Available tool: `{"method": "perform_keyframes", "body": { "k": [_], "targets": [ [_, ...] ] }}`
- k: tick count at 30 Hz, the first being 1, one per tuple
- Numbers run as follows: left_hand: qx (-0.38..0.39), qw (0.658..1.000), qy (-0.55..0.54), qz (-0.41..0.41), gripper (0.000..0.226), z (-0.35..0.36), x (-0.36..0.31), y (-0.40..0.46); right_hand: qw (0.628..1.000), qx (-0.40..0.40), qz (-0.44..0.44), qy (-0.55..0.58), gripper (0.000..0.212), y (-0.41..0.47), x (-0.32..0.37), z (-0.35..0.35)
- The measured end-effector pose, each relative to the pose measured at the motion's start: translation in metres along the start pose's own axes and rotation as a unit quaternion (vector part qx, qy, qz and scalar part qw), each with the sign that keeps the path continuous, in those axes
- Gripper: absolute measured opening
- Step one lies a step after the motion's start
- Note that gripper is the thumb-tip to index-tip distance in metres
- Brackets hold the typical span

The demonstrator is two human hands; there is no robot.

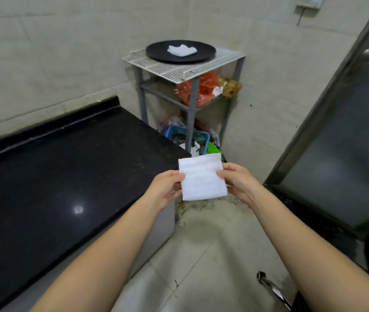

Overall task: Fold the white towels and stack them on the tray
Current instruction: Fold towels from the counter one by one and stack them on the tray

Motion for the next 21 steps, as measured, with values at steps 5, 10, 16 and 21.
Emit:
{"method": "perform_keyframes", "body": {
  "k": [5, 10, 16, 21],
  "targets": [
    [0.006, 1.0, 0.006, 0.004, 0.01, 0.062, -0.039, 0.071, 1.0, 0.001, -0.002, 0.029, 0.012, 0.07, 0.046, -0.051],
    [0.001, 0.995, 0.028, 0.098, 0.016, 0.085, -0.129, 0.144, 0.998, 0.032, -0.05, 0.025, 0.013, 0.166, 0.121, -0.049],
    [-0.023, 0.979, 0.045, 0.196, 0.019, 0.098, -0.27, 0.225, 0.991, 0.066, -0.114, 0.026, 0.013, 0.283, 0.244, -0.021],
    [-0.05, 0.972, 0.055, 0.223, 0.014, 0.108, -0.357, 0.289, 0.986, 0.079, -0.149, -0.018, 0.012, 0.368, 0.331, -0.007]
  ]
}}
Point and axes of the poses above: each hand's wrist, its own y-axis towards the middle knuckle, its own z-axis out of the palm, x = y × z, the point moved 8 cm from there along y, towards the middle knuckle, and after that the axes turned 2 degrees about -x, right-handed, at the moved point
